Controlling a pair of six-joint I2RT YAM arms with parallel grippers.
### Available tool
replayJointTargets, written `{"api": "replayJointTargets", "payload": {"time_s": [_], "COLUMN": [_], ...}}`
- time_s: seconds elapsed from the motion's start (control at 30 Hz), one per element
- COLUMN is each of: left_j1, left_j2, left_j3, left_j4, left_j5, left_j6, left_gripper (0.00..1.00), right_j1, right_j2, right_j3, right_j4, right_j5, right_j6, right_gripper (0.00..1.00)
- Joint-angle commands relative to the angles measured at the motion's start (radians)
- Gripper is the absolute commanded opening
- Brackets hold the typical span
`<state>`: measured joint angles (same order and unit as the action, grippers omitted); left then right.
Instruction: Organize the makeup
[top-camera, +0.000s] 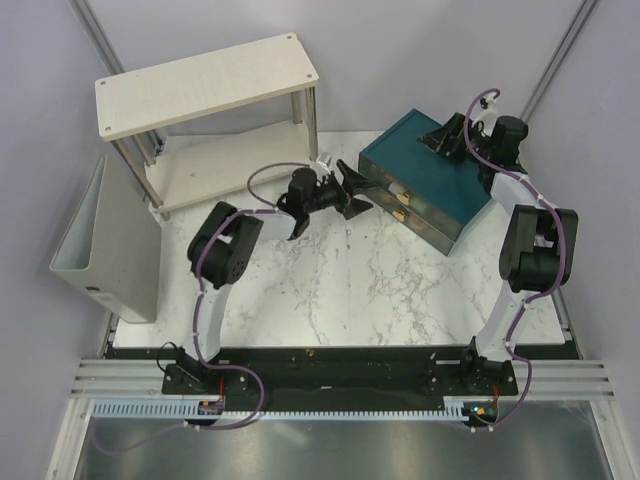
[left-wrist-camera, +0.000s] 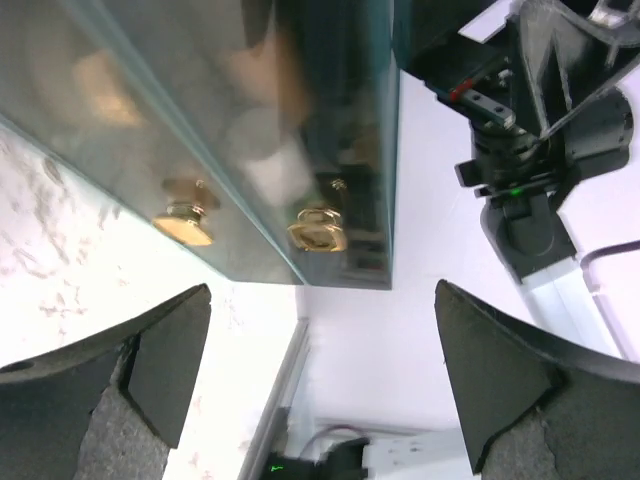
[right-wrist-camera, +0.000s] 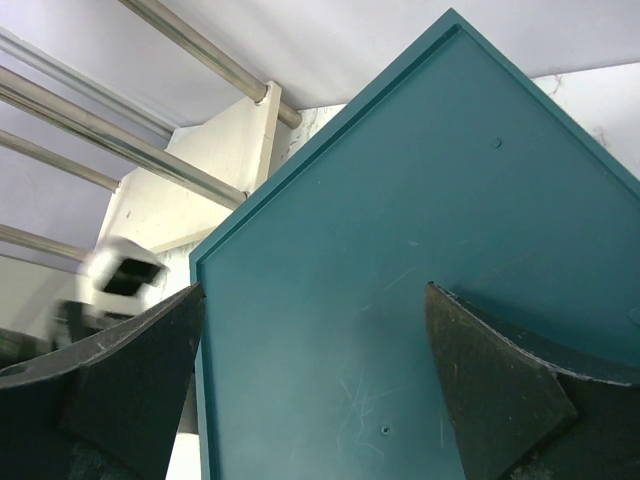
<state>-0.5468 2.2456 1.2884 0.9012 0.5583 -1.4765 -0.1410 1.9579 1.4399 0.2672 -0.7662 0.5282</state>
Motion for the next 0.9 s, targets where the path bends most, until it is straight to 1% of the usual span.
{"api": "replayJointTargets", "payload": {"time_s": [0.0,0.03,0.07,0.1,0.17,0.2,0.23,0.27,0.3,0.33,0.37,0.4,0.5,0.57,0.63,0.67,0.73,0.77,0.87], "left_j1": [-0.007,-0.008,-0.008,-0.004,0.005,0.01,0.015,0.019,0.03,0.031,0.033,0.034,0.034,0.034,0.034,0.036,0.036,0.036,0.038], "left_j2": [-0.259,-0.271,-0.28,-0.29,-0.326,-0.348,-0.389,-0.414,-0.435,-0.478,-0.497,-0.512,-0.558,-0.581,-0.592,-0.6,-0.607,-0.607,-0.603], "left_j3": [0.28,0.329,0.397,0.417,0.424,0.41,0.394,0.353,0.332,0.31,0.274,0.259,0.206,0.166,0.138,0.115,0.095,0.091,0.08], "left_j4": [-0.86,-0.98,-1.069,-1.231,-1.338,-1.408,-1.442,-1.466,-1.499,-1.515,-1.528,-1.561,-1.604,-1.634,-1.644,-1.644,-1.645,-1.644,-1.645], "left_j5": [0.043,-0.025,-0.059,-0.101,-0.204,-0.249,-0.335,-0.365,-0.388,-0.427,-0.451,-0.469,-0.526,-0.555,-0.604,-0.61,-0.62,-0.623,-0.62], "left_j6": [0.629,0.709,0.825,0.864,0.944,0.958,0.967,0.975,0.979,0.995,1.001,1.012,1.045,1.05,1.05,1.05,1.05,1.049,1.049], "left_gripper": [0.99,0.99,0.99,0.99,0.99,0.99,0.99,0.99,0.99,0.99,0.99,0.99,0.99,0.99,0.99,0.99,0.99,0.99,0.99], "right_j1": [0.014,0.014,0.014,0.018,0.023,0.033,0.038,0.046,0.066,0.079,0.096,0.136,0.233,0.267,0.299,0.307,0.334,0.351,0.376], "right_j2": [-0.011,-0.022,-0.045,-0.057,-0.105,-0.122,-0.138,-0.174,-0.192,-0.215,-0.259,-0.283,-0.372,-0.44,-0.494,-0.557,-0.62,-0.68,-0.785], "right_j3": [-0.056,-0.053,-0.055,-0.052,-0.047,-0.044,-0.035,-0.024,-0.012,0.003,0.008,0.014,0.016,-0.012,-0.068,-0.093,-0.168,-0.193,-0.275], "right_j4": [-0.149,-0.158,-0.163,-0.169,-0.221,-0.244,-0.308,-0.354,-0.403,-0.489,-0.525,-0.595,-0.701,-0.733,-0.76,-0.761,-0.763,-0.766,-0.784], "right_j5": [0.015,0.019,0.03,0.034,0.073,0.09,0.112,0.142,0.23,0.275,0.315,0.423,0.592,0.677,0.744,0.76,0.798,0.801,0.798], "right_j6": [0.001,0.001,-0.002,-0.01,-0.057,-0.075,-0.094,-0.117,-0.166,-0.2,-0.227,-0.281,-0.35,-0.358,-0.358,-0.355,-0.372,-0.379,-0.401], "right_gripper": [0.98,0.98,0.98,0.98,0.98,0.98,0.98,0.98,0.98,0.98,0.98,0.98,0.98,0.98,0.98,0.98,0.98,0.98,0.98]}}
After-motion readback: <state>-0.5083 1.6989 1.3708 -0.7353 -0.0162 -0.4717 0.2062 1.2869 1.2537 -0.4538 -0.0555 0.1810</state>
